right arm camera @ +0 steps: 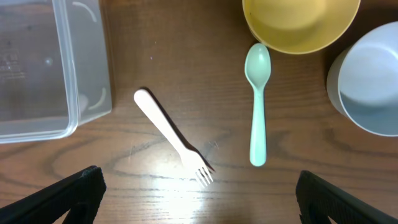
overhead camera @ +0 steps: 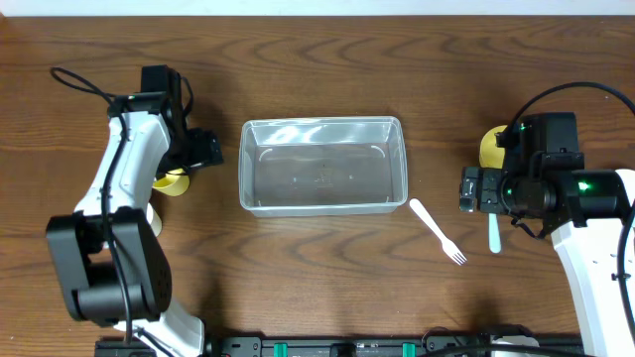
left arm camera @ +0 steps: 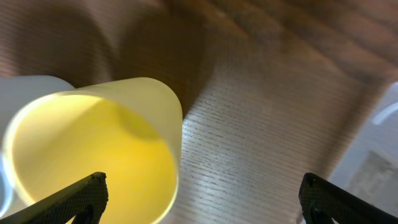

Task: Pack container
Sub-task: 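Move the left gripper to the yellow cup and grasp its rim, then carry the yellow cup into the container's back-left corner and release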

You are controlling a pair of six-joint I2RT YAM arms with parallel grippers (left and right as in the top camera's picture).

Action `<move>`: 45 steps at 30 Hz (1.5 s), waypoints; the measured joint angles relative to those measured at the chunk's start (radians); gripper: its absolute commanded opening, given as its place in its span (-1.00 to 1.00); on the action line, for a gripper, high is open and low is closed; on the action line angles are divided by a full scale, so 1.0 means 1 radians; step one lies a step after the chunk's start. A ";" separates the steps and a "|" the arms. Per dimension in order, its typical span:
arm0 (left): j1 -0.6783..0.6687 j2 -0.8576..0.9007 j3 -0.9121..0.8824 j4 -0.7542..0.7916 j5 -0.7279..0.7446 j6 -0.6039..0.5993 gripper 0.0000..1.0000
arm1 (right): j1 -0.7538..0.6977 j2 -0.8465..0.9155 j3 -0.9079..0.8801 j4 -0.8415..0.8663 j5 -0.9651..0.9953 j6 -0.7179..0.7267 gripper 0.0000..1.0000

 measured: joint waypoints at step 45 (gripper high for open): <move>-0.014 0.045 0.054 -0.100 -0.003 0.007 -0.89 | 0.000 0.000 0.000 -0.031 0.007 0.000 0.99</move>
